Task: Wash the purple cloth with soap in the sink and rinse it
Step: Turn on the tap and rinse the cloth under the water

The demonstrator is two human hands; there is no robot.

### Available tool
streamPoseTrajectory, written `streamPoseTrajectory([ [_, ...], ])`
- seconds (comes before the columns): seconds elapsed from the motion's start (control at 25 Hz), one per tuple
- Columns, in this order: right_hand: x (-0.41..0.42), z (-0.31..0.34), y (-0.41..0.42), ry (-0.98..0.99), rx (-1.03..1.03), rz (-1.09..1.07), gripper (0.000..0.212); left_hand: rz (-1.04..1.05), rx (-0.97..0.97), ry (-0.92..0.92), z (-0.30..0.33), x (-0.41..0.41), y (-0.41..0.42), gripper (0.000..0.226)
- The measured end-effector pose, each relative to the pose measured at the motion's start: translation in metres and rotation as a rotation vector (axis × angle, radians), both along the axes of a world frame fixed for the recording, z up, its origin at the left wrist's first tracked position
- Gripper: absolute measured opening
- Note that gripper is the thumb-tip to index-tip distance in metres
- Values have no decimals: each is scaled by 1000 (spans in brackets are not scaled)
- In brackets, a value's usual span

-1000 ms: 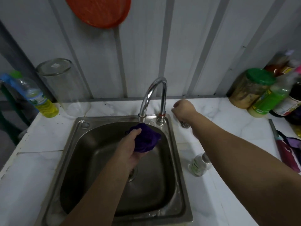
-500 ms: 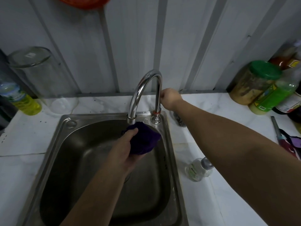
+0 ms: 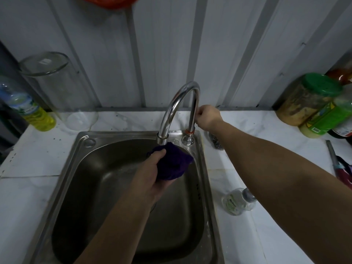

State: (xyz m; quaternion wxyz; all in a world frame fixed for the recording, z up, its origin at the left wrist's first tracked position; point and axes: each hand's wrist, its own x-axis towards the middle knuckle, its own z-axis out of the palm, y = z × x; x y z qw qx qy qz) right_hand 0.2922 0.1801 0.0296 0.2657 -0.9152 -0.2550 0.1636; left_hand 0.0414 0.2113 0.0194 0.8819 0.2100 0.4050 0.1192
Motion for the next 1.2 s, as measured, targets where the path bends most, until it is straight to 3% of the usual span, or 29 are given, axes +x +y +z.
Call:
streamPoseTrajectory([
  [0.24,1,-2,0,24,31,-39,18,22,-20,-17,3,-9,1,70],
  [0.56,2,-8,-4,59,62,-106,13,26,-13,8,6,-15,5,44],
  [0.88,2,-9,-3,91,79,-136,16,27,-22,-3,5,-18,8,76],
  [1.2,3,-12,-8,64,50,-155,18,45,-23,9,2,-19,8,80],
])
